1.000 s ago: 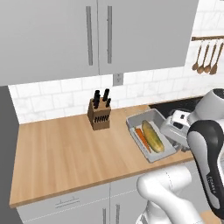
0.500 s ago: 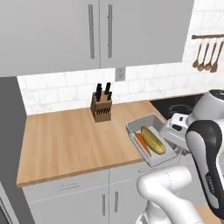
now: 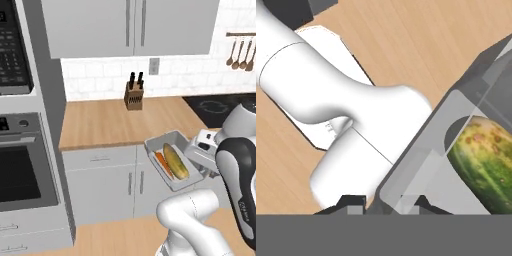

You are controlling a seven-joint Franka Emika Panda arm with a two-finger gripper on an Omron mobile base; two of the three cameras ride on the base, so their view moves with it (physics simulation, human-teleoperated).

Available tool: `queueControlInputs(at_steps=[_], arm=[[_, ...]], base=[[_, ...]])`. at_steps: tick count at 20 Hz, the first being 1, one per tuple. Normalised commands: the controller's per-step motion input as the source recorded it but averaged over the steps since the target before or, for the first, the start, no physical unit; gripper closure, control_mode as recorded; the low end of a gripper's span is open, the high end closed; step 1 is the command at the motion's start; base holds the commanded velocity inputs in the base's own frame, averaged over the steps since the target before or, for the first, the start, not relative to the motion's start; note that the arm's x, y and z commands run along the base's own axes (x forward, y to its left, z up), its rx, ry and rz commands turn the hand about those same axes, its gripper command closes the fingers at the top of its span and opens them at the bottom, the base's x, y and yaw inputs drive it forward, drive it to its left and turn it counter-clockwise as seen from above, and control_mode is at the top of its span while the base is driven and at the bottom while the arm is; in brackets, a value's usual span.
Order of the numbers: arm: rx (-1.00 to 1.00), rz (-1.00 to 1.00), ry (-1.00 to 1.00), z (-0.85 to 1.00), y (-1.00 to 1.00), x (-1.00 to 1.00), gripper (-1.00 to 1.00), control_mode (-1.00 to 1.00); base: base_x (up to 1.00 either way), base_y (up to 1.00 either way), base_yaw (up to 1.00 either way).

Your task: Take the meat container that has the chicken drumstick and place it on the second highest rack of the freezer. Then take the vegetable container that has the cucumber and carrot and place it on the highest rack of the freezer.

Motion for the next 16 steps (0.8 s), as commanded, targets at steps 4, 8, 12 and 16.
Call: queueControlInputs(at_steps=[4,8,12,16], arm=[[0.0,0.0,0.0,0.0,0.0,0.0,1.0,1.0],[0.0,0.0,0.0,0.0,0.0,0.0,1.0,1.0],[0.0,0.0,0.0,0.0,0.0,0.0,1.0,1.0],[0.0,0.0,0.0,0.0,0.0,0.0,1.0,1.0]], base=[[-0.36,0.89,0.06],[-0.09,0.98,0.01],[-0.13,0.98,0.0],[-0.12,0.99,0.0]])
